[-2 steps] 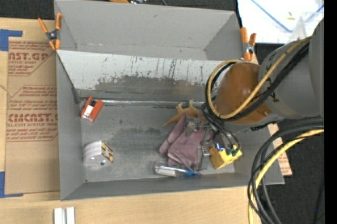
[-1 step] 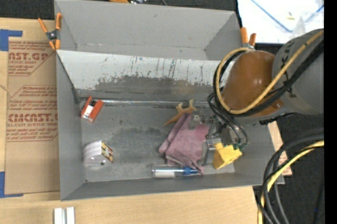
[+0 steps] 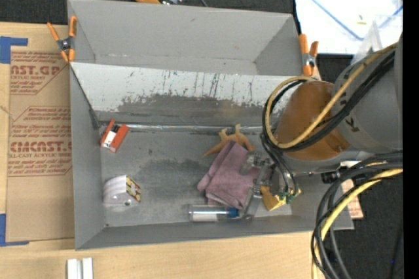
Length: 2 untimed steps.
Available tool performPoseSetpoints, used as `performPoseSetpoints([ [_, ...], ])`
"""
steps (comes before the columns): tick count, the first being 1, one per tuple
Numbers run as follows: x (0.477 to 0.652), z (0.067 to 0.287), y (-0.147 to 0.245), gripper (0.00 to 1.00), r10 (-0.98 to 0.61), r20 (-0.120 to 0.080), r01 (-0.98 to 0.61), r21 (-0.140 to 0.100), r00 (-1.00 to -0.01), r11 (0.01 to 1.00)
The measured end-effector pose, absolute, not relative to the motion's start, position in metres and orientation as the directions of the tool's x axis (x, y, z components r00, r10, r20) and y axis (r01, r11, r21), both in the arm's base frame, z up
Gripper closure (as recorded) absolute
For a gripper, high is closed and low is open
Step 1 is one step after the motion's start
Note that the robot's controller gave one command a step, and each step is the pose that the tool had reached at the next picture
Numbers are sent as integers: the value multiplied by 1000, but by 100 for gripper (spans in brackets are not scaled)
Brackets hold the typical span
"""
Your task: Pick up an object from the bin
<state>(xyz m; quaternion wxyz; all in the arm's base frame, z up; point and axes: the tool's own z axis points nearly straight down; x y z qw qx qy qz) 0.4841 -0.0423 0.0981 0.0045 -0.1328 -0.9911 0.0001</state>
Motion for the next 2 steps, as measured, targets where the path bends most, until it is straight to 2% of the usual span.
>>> performPoseSetpoints([
  [1,491,70,-55,0,61,-16,61,0,-998,998],
  [2,487,70,-48,100,323,-2,323,1,-947,947],
])
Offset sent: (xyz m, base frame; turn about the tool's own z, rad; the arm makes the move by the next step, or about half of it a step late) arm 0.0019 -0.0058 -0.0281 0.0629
